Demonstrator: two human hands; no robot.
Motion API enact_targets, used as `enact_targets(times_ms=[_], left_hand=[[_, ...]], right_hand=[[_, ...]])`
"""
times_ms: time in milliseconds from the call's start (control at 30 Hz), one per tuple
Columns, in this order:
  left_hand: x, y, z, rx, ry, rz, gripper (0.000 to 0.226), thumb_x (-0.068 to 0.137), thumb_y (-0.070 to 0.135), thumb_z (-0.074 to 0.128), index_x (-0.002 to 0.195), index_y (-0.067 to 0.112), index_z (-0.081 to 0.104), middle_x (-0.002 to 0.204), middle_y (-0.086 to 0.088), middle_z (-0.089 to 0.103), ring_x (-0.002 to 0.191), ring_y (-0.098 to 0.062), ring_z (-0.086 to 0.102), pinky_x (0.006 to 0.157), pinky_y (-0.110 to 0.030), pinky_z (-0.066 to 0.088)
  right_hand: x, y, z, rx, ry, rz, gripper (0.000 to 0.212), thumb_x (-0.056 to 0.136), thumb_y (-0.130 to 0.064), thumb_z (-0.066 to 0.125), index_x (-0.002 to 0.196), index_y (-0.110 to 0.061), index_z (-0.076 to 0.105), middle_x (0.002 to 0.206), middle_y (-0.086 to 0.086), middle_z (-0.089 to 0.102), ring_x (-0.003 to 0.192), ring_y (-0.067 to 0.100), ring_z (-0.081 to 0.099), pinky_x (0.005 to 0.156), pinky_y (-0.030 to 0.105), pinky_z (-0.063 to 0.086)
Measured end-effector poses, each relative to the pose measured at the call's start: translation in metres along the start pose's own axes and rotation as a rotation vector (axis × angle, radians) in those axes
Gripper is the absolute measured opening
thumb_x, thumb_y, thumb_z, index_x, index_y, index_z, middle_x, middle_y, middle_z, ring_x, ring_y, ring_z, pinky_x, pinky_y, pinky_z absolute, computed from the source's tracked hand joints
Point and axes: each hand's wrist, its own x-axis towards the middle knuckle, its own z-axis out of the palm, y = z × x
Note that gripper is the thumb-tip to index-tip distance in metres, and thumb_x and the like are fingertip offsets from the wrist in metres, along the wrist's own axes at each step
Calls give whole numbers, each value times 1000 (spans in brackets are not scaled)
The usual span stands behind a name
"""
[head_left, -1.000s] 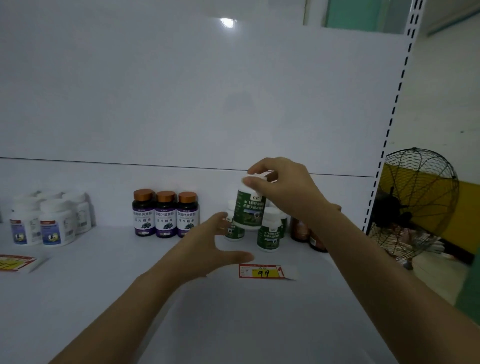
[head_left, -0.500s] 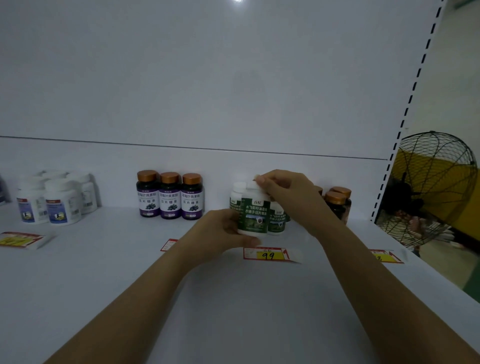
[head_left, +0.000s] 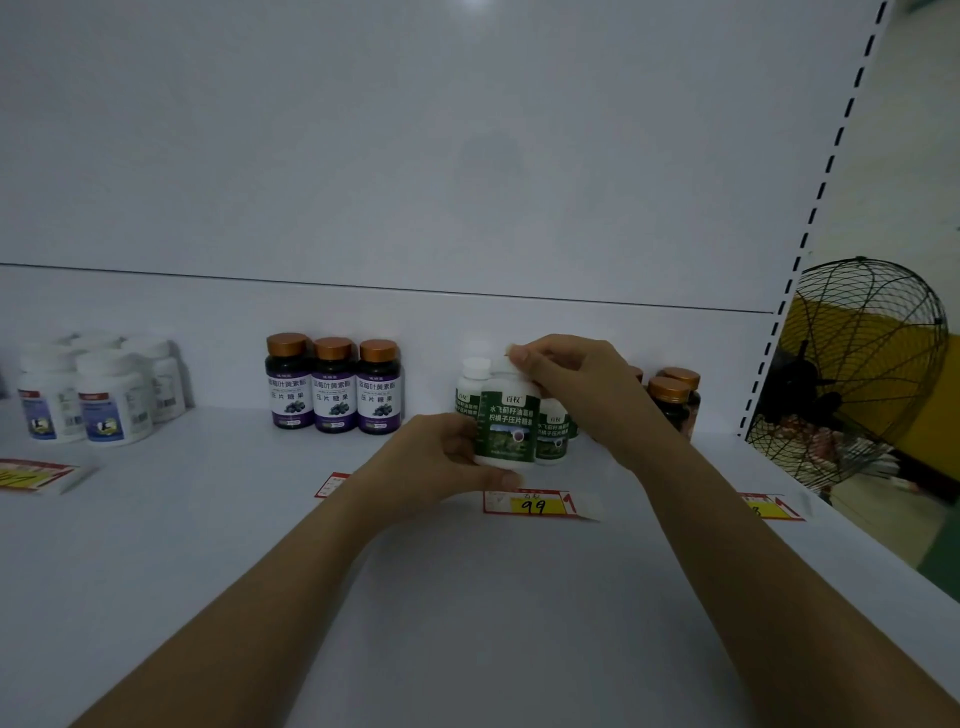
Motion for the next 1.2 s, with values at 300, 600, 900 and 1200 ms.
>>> enact_targets(times_ms=[300, 600, 900, 1200], left_hand=[[-3, 4, 1, -30, 25, 42, 31, 70, 15, 80, 92, 30, 63, 83, 15, 72, 79, 3, 68, 63, -5, 48], [-4, 6, 2, -48, 36, 63, 30, 71, 15, 80, 92, 30, 64, 78, 20, 72, 79, 3, 69, 61, -5, 47], [-3, 6, 1, -70, 25, 28, 30, 70, 23, 79, 95, 31, 63, 84, 20, 73, 82, 4, 68, 64, -5, 48], [0, 5, 2, -9, 143, 40, 30, 67, 26, 81, 89, 34, 62, 75, 21, 70, 72, 9, 65, 57, -4, 46]], right_hand=[[-1, -1, 0, 34, 17, -40, 26, 86, -45, 60, 87, -21, 71, 82, -4, 73, 81, 15, 69, 85, 43, 56], [-3, -3, -2, 129, 3, -31, 26, 81, -43, 68, 90, -18, 72, 84, -3, 74, 82, 15, 70, 86, 44, 56], [-2, -6, -2, 179, 19, 2, 30, 75, -43, 74, 92, -19, 69, 88, 1, 73, 84, 19, 70, 84, 45, 57], [-3, -5, 9, 292, -60, 92, 38, 81, -43, 68, 108, -18, 56, 104, 3, 68, 92, 18, 68, 82, 33, 58]])
